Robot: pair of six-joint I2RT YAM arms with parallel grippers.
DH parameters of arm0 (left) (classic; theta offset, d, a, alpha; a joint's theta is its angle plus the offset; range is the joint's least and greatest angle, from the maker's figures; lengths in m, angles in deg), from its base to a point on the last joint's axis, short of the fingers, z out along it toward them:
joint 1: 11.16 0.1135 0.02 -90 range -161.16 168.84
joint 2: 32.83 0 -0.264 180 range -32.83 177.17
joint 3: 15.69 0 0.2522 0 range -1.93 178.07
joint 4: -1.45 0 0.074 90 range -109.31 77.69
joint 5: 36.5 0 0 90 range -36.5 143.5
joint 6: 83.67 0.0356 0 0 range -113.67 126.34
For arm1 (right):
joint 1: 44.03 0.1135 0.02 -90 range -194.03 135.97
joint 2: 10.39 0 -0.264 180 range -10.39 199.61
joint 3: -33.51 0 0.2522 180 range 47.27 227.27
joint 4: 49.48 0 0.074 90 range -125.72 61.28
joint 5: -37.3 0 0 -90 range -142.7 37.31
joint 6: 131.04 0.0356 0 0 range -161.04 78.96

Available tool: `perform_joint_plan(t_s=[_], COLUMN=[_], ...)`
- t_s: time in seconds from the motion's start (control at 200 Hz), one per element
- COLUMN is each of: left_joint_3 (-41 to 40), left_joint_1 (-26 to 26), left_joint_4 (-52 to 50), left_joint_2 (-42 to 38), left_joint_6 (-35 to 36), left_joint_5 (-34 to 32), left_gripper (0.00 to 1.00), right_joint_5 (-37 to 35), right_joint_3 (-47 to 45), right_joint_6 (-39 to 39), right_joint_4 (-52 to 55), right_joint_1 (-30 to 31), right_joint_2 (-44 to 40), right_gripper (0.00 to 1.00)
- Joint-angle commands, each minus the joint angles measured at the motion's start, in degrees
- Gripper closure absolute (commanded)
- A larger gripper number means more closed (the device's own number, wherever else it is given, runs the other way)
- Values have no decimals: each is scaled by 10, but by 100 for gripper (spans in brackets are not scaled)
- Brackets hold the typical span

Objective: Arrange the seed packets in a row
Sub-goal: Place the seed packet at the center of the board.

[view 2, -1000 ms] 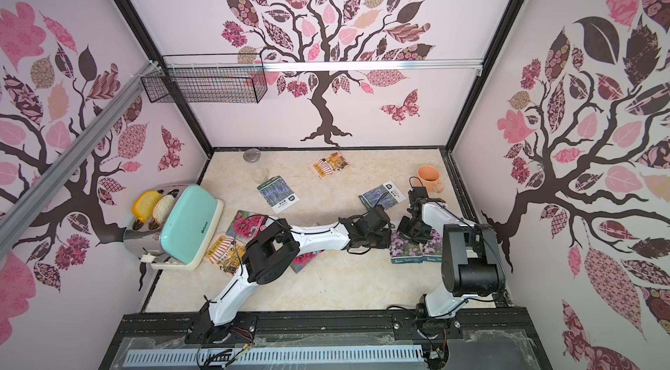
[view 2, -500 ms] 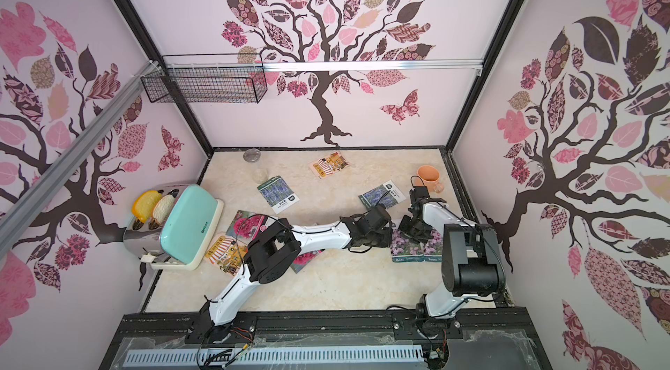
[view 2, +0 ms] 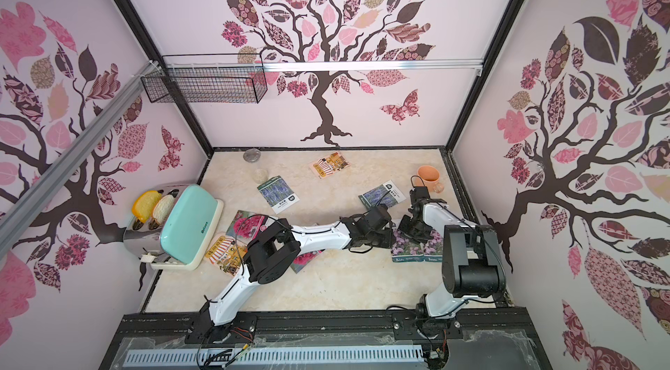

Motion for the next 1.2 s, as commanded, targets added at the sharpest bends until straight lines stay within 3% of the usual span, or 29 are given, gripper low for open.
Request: perform_joint_plan(t_s=[0.0, 0.535, 0.765, 0.865, 1.01, 1.05, 1.155, 1.195], left_joint_3=[-23, -61, -127, -184, -221, -227, -241, -238], left_joint_1=[-2, 4, 21, 55, 131, 152, 206, 222], left_joint_4=[-17, -12, -3, 4, -68, -90, -98, -108], left_joint_2=[-5, -32, -82, -140, -238, -262, -305, -314], left_joint_6=[3, 5, -3, 15, 70, 84, 126, 136], left_joint_5=[-5, -20, -57, -73, -119, -127, -107, -97], left_gripper=[67, 60, 53, 51, 35, 27, 5, 3], right_joint_5=[11, 19, 34, 43, 71, 82, 110, 117], right_joint_3=[2, 6, 31, 58, 119, 136, 165, 172], right_joint_6=[-6, -10, -16, -15, -10, -8, 5, 10], right_joint_4=[2, 39, 44, 45, 38, 34, 13, 3], right_joint_1=[-1, -1, -1, 0, 0, 2, 3, 3], right_joint_2=[-9, -57, -66, -74, -58, -48, -23, -14], right_gripper=[70, 67, 64, 56, 49, 47, 46, 46])
